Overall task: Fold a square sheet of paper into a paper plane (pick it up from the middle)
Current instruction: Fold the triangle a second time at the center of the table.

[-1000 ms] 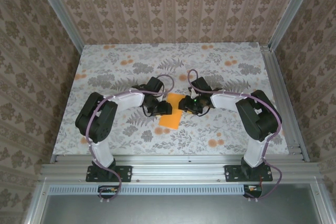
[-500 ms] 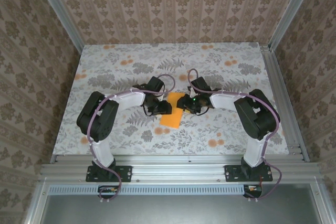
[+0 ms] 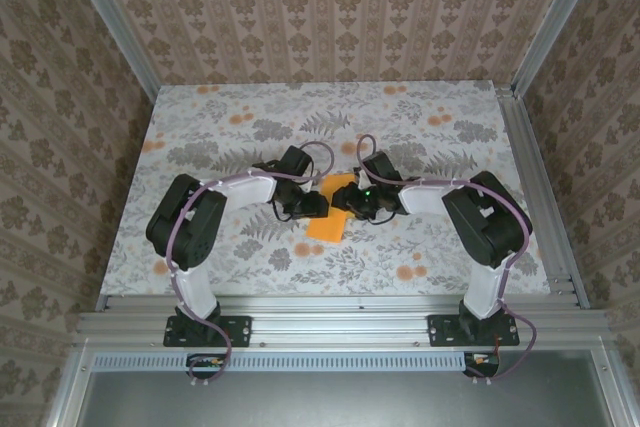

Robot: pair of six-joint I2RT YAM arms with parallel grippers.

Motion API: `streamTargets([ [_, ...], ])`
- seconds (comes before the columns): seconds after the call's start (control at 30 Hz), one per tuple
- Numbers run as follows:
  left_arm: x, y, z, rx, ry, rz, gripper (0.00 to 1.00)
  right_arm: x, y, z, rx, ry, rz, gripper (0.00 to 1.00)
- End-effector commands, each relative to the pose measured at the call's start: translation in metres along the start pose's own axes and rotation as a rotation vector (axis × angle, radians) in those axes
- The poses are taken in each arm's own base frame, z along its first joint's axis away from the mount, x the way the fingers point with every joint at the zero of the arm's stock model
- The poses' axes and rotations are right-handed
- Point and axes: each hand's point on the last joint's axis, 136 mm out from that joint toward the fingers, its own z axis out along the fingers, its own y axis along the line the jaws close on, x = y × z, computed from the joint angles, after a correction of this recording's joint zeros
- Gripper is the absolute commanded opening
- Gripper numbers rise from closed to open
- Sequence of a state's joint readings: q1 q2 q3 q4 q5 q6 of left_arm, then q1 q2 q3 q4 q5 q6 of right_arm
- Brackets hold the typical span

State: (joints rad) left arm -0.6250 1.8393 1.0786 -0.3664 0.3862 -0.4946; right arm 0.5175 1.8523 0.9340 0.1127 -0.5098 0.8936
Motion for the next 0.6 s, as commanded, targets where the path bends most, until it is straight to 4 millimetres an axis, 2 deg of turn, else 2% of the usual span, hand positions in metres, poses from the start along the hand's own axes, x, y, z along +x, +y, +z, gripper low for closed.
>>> streamTargets([
  [0.0, 0.017, 0.011, 0.011, 0.013, 0.052, -0.051, 0.43, 0.004, 0.01, -0.002, -0.04, -0.003, -0.002, 0.37],
  [0.17, 0.012, 0.006, -0.005, 0.06, 0.021, -0.071, 0.44, 0.0, 0.016, -0.008, -0.037, -0.023, -0.031, 0.25],
  [0.33, 0.001, 0.003, -0.032, 0.095, -0.039, -0.082, 0.48, -0.004, 0.029, -0.02, -0.064, -0.037, -0.068, 0.14],
  [0.57, -0.013, -0.001, -0.067, 0.17, -0.117, -0.11, 0.56, -0.012, 0.056, -0.033, -0.164, -0.039, -0.095, 0.08],
])
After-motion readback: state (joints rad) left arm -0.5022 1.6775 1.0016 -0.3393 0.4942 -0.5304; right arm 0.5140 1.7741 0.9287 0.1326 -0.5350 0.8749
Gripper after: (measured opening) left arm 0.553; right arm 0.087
